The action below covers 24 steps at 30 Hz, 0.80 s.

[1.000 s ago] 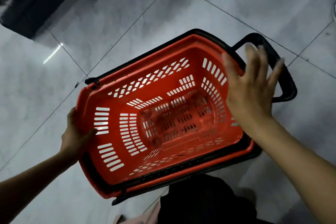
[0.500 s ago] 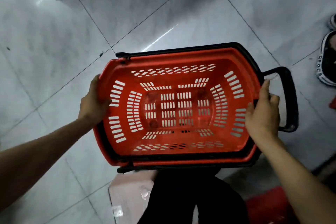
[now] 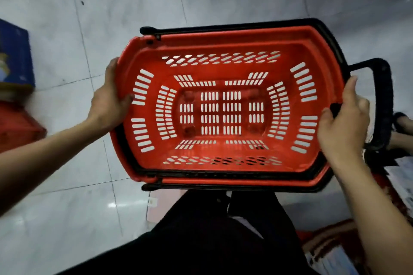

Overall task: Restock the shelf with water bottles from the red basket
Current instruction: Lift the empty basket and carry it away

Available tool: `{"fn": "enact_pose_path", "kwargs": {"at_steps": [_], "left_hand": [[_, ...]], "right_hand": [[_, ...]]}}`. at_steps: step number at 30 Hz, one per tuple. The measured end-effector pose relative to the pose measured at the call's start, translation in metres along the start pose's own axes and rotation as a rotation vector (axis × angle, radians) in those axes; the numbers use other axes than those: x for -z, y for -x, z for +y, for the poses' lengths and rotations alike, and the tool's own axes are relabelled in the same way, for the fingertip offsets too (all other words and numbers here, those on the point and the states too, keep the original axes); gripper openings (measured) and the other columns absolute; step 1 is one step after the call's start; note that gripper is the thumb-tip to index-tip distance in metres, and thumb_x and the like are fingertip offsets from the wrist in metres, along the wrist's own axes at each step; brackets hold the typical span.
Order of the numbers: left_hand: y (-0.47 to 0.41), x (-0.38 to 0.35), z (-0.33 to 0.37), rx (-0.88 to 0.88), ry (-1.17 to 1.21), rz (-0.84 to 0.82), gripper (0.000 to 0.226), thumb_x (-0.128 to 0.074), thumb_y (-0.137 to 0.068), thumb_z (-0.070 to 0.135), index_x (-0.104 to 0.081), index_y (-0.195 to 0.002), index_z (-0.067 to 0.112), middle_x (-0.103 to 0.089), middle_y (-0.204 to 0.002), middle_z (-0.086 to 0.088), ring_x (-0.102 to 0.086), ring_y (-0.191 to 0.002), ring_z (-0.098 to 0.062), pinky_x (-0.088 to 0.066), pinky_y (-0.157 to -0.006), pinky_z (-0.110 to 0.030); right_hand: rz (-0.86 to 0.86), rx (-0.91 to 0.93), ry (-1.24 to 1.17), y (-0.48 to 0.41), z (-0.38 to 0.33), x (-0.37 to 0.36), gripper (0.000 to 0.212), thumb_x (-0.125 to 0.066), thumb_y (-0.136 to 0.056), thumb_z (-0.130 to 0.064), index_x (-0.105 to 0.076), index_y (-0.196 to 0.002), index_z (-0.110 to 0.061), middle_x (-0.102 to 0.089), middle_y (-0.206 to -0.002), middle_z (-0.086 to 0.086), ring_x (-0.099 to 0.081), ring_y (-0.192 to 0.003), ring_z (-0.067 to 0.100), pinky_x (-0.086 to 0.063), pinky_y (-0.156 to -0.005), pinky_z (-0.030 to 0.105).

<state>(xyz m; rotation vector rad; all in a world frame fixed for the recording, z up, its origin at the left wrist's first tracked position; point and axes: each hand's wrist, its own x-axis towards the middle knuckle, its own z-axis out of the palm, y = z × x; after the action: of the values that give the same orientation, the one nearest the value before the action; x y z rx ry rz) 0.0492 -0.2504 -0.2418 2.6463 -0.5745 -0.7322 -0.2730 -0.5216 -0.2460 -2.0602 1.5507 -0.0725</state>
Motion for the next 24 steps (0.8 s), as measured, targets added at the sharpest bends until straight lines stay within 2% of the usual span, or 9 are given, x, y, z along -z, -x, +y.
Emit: {"fn": "enact_pose_path", "kwargs": {"at_steps": [3,5,7,14,17,19,24], "left_hand": [[0.002,0.031,-0.01,0.09,0.005,0.071,0.08,-0.06,-0.095,0.023,-0.005,-0.153,0.034,-0.053,-0.14,-0.018,-0.06,-0.113,-0.044,-0.049,-0.094,-0.059],[-0.004,0.049,-0.014,0.146,0.011,0.122,0.083,-0.061,-0.094,0.021,-0.005,-0.154,0.034,-0.055,-0.137,-0.021,-0.059,-0.112,-0.047,-0.047,-0.095,-0.058],[-0.01,0.065,-0.018,0.206,0.01,0.167,0.084,-0.062,-0.093,0.017,-0.006,-0.154,0.032,-0.055,-0.135,-0.024,-0.058,-0.111,-0.049,-0.046,-0.096,-0.057],[-0.024,0.113,-0.042,0.462,0.093,0.343,0.084,-0.065,-0.09,0.017,-0.01,-0.152,0.035,-0.054,-0.136,-0.025,-0.057,-0.112,-0.05,-0.046,-0.098,-0.057],[-0.013,0.128,-0.064,0.567,0.115,0.442,0.085,-0.066,-0.089,0.017,-0.013,-0.151,0.037,-0.055,-0.136,-0.023,-0.056,-0.113,-0.051,-0.045,-0.098,-0.055],[0.001,0.136,-0.082,0.666,0.157,0.509,0.085,-0.065,-0.088,0.016,-0.012,-0.15,0.041,-0.055,-0.138,-0.021,-0.055,-0.114,-0.051,-0.043,-0.1,-0.054],[0.046,0.146,-0.151,0.906,0.272,0.631,0.086,-0.065,-0.089,0.017,-0.011,-0.151,0.042,-0.054,-0.14,-0.019,-0.055,-0.117,-0.05,-0.043,-0.101,-0.053]], "right_hand": [[-0.006,0.109,0.043,-0.026,-0.047,0.009,0.075,-0.047,-0.096,-0.009,-0.007,-0.155,-0.034,-0.038,-0.135,0.016,-0.053,-0.109,0.033,-0.043,-0.092,0.043],[-0.032,0.181,0.092,-0.048,-0.08,0.01,0.076,-0.047,-0.097,-0.009,-0.006,-0.154,-0.037,-0.038,-0.132,0.016,-0.053,-0.101,0.033,-0.042,-0.082,0.038],[-0.043,0.237,0.109,-0.071,-0.114,0.005,0.076,-0.046,-0.096,-0.008,-0.006,-0.154,-0.037,-0.038,-0.129,0.018,-0.053,-0.099,0.035,-0.042,-0.079,0.037],[-0.149,0.501,0.133,-0.143,-0.247,-0.024,0.077,-0.048,-0.094,-0.006,-0.009,-0.155,-0.033,-0.037,-0.134,0.019,-0.05,-0.112,0.04,-0.046,-0.088,0.047],[-0.232,0.624,0.142,-0.16,-0.311,-0.049,0.076,-0.047,-0.095,-0.009,-0.007,-0.154,-0.035,-0.038,-0.131,0.018,-0.053,-0.105,0.038,-0.044,-0.081,0.04],[-0.282,0.717,0.158,-0.155,-0.356,-0.067,0.075,-0.047,-0.096,-0.009,-0.007,-0.154,-0.034,-0.039,-0.129,0.019,-0.054,-0.102,0.038,-0.042,-0.079,0.038],[-0.367,0.908,0.173,-0.104,-0.471,-0.125,0.074,-0.045,-0.093,-0.009,-0.013,-0.153,-0.038,-0.041,-0.127,0.019,-0.052,-0.108,0.042,-0.045,-0.09,0.049]]}}
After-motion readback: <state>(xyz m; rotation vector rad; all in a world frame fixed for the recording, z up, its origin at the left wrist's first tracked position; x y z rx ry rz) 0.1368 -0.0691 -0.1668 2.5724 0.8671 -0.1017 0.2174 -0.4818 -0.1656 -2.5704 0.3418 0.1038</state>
